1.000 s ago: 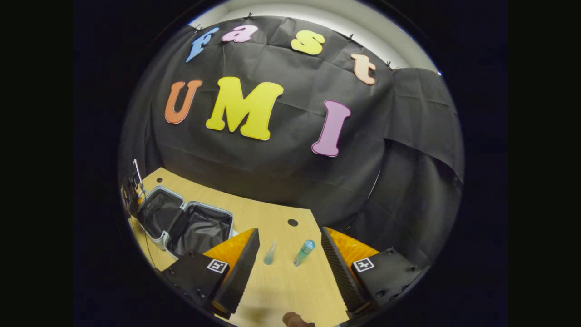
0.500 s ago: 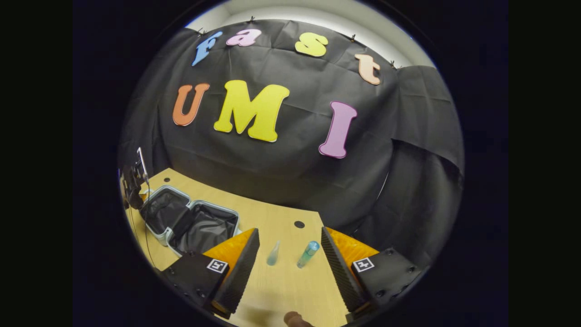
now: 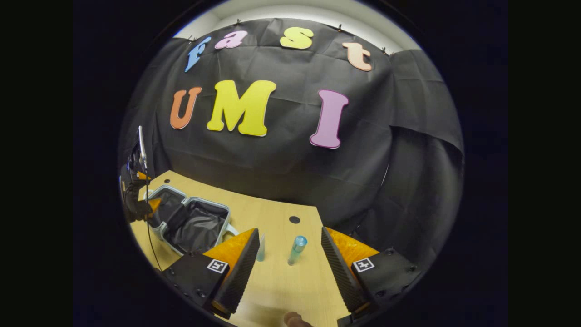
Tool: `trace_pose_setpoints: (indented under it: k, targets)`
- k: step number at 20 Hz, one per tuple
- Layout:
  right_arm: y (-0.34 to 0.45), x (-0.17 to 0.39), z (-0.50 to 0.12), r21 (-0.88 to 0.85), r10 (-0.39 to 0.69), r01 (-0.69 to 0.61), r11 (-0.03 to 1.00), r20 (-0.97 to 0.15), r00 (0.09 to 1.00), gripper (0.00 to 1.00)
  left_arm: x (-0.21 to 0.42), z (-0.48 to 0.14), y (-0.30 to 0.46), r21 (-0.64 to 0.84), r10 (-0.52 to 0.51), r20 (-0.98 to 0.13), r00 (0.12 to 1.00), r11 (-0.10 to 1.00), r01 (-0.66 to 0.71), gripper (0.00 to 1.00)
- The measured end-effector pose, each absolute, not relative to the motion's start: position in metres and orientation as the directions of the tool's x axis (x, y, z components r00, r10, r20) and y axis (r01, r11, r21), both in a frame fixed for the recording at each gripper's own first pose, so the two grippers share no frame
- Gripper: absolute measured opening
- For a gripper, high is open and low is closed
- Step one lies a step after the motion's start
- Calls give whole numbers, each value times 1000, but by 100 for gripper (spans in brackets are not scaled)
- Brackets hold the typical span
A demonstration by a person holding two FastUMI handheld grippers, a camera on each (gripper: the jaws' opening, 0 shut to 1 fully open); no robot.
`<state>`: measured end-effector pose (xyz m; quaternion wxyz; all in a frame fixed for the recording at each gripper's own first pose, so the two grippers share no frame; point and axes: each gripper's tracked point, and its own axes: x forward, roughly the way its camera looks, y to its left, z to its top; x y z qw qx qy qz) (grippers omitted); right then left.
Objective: First open the suitcase, pack the skin care products into it, and then close the suitcase.
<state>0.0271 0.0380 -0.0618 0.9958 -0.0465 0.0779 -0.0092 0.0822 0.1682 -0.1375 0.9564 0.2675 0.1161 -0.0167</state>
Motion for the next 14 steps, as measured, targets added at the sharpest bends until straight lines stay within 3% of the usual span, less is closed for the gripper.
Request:
trace_pose_setpoints:
  k: [7,14]
  targets:
    - [-15,35,-81,-81,-36,21,997,-194,980,81,86,-166,17,420,-166,-307,937,860,290,98]
    - [-63,48,-110,-74,-56,38,997,-260,964,81,97,-228,-75,213,-242,-406,881,913,349,99]
